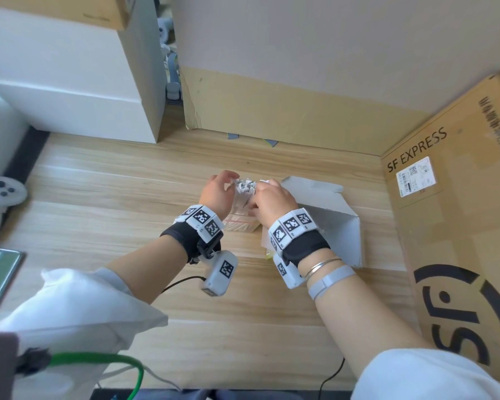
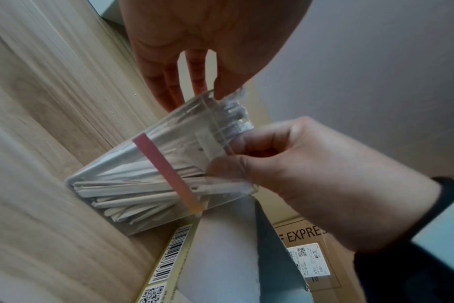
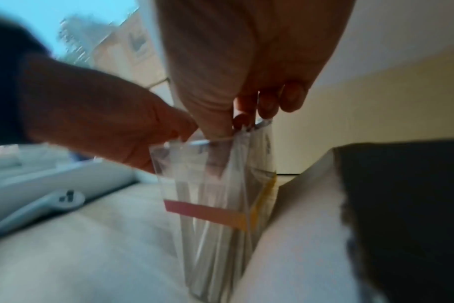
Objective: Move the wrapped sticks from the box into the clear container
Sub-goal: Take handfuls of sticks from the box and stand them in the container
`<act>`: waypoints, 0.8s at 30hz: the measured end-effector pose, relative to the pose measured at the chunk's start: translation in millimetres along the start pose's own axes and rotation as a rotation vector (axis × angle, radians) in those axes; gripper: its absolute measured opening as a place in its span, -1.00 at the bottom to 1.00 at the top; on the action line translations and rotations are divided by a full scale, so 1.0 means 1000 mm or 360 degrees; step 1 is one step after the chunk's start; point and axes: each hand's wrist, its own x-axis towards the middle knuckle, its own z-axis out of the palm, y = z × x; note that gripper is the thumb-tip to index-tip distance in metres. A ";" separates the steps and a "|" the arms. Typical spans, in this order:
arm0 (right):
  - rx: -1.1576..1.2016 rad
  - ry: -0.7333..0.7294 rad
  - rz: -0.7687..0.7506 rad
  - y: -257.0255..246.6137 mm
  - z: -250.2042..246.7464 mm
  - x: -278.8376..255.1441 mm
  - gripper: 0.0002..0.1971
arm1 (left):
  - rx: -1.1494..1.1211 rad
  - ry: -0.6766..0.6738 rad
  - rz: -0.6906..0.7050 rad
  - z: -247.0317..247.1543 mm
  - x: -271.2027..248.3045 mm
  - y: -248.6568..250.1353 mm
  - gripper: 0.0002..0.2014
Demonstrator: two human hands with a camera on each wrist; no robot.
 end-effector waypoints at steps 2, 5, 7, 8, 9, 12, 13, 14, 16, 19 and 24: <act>-0.0114 -0.0038 -0.0040 -0.002 0.001 0.001 -0.80 | -0.0009 0.0010 0.0003 0.000 0.000 0.000 -0.67; -0.0129 -0.0106 -0.0136 -0.006 -0.006 0.000 -0.73 | 0.0001 0.0004 0.0009 0.002 -0.001 -0.001 -0.67; -0.0049 -0.0139 -0.0099 -0.007 -0.013 -0.001 -0.75 | -0.0004 0.0008 0.0013 0.001 -0.001 -0.002 -0.67; 0.0005 -0.0121 -0.0064 -0.005 -0.016 -0.002 -0.76 | -0.0017 0.0013 0.0011 0.001 -0.001 -0.002 -0.68; 0.0055 -0.0080 -0.0030 -0.003 -0.019 -0.003 -0.75 | -0.0033 0.0017 0.0006 0.002 0.000 -0.003 -0.69; 0.0234 0.0133 0.0079 0.006 -0.021 -0.005 -0.69 | -0.0023 0.0017 -0.0006 0.004 -0.002 -0.003 -0.71; 0.0322 0.0197 0.0123 0.010 -0.021 -0.005 -0.69 | -0.0004 0.0048 -0.0001 0.005 -0.003 -0.003 -0.71; 0.0404 0.0241 0.0169 0.015 -0.020 -0.005 -0.69 | 0.0006 0.0102 0.0018 0.006 -0.004 -0.002 -0.71; 0.0477 0.0260 0.0236 0.025 -0.020 -0.007 -0.68 | 0.0002 0.0216 0.0084 0.008 -0.008 0.005 -0.69; 0.0441 0.0214 0.0287 0.039 -0.021 -0.014 -0.73 | 0.0017 0.0245 0.0208 0.017 -0.012 0.022 -0.65; 0.0411 0.0151 0.0399 0.060 -0.021 -0.028 -0.72 | -0.0052 0.0148 0.0376 0.041 -0.019 0.044 -0.59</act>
